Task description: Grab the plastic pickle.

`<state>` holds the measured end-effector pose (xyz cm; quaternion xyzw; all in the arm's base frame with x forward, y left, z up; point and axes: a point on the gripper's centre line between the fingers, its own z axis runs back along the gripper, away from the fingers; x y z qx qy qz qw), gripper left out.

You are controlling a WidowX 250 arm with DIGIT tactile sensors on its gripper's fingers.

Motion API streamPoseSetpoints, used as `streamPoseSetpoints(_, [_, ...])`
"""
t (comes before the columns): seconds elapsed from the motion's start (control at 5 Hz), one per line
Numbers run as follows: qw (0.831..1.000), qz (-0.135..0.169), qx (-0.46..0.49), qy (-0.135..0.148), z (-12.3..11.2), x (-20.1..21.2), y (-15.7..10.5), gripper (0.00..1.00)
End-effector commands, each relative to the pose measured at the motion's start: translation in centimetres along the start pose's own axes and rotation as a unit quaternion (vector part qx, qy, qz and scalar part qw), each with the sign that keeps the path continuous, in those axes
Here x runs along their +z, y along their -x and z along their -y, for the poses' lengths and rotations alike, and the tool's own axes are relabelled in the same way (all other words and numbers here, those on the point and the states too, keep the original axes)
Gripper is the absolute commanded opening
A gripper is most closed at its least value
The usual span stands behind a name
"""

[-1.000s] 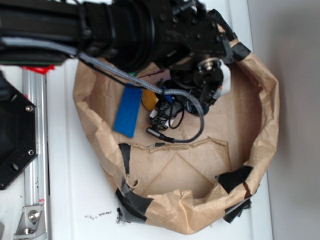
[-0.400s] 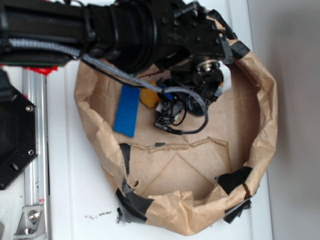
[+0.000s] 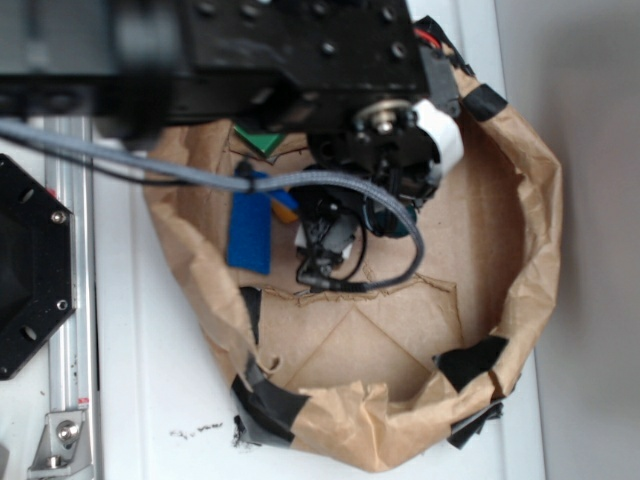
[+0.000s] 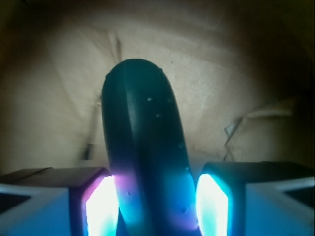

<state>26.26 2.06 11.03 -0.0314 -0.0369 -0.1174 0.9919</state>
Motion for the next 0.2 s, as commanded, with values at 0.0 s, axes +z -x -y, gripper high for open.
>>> streamPoseSetpoints(0.0, [0.978, 0.043, 0.199, -0.047, 2.43, 2.88, -1.81, 0.00])
